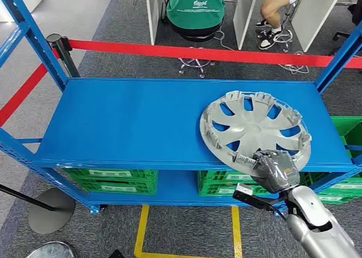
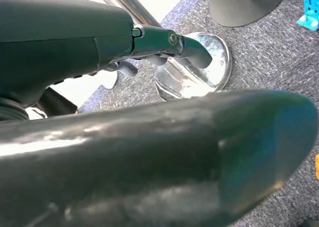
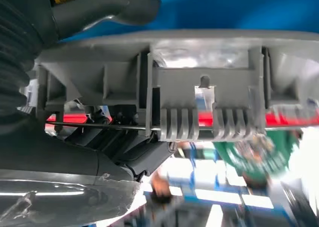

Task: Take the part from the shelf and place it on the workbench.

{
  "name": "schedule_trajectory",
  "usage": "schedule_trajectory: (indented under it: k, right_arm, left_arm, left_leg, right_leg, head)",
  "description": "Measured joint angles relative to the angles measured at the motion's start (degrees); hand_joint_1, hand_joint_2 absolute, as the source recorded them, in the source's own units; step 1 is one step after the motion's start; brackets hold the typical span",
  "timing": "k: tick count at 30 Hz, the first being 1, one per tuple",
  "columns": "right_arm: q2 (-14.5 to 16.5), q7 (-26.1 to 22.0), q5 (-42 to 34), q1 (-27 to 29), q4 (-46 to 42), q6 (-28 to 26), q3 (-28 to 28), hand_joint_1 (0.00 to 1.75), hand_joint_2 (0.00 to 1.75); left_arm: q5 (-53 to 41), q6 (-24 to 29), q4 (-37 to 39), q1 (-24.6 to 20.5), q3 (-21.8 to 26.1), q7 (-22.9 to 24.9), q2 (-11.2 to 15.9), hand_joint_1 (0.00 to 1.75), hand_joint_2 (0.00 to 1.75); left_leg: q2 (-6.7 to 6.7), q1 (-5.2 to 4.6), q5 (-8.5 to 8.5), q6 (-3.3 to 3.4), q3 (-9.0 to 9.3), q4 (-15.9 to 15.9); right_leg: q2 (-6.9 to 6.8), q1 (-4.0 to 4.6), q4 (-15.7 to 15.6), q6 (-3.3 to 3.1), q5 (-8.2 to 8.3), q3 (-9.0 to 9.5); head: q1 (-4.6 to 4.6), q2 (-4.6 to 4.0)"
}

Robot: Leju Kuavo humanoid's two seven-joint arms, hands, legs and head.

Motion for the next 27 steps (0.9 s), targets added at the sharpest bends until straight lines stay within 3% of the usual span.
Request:
schedule_trajectory:
  k: [15, 19, 23, 27]
  right_arm:
    - [3.3, -2.6, 0.0, 3.0, -14.2, -6.8, 0.0, 1.75, 1.75]
    - [4.0, -6.2, 0.3, 4.0, -17.7, -10.4, -0.1, 1.75, 1.75]
    - [4.9, -7.3, 1.5, 4.5, -22.9, -13.4, -0.3, 1.75, 1.75]
    - [6.4, -9.8, 2.5, 5.3, -27.7, -13.7, -1.5, 1.75, 1.75]
  left_arm:
    - [-0.2, 1.4, 0.0, 0.0, 0.2, 0.0, -0.1, 0.0, 0.0]
    - [-1.4, 2.0, 0.0, 0.1, 0.2, 1.4, -0.1, 0.0, 0.0]
    - [-2.2, 2.4, 0.0, 0.1, 0.1, 2.2, -0.1, 0.0, 1.75]
    - [-3.4, 2.9, 0.0, 0.2, 0.0, 3.2, -0.2, 0.0, 1.75]
  left_leg:
    - [-0.01, -0.02, 0.0, 0.0, -0.01, 0.0]
    - [-0.02, -0.02, 0.0, 0.0, -0.04, 0.0]
    - [0.0, 0.0, 0.0, -0.01, -0.04, 0.0]
    - [-0.02, 0.01, -0.01, -0.02, -0.05, -0.1]
  right_leg:
    - [-0.04, -0.02, 0.0, -0.03, -0.03, -0.02]
    - [-0.04, -0.01, 0.0, -0.02, -0.02, -0.04]
    - [-0.02, 0.0, 0.0, -0.04, -0.04, -0.09]
    - [-0.05, 0.0, 0.0, -0.05, -0.06, -0.1]
  head:
    - [0.0, 0.0]
    - [0.0, 0.0]
    - [-0.01, 0.0]
    - [-0.01, 0.0]
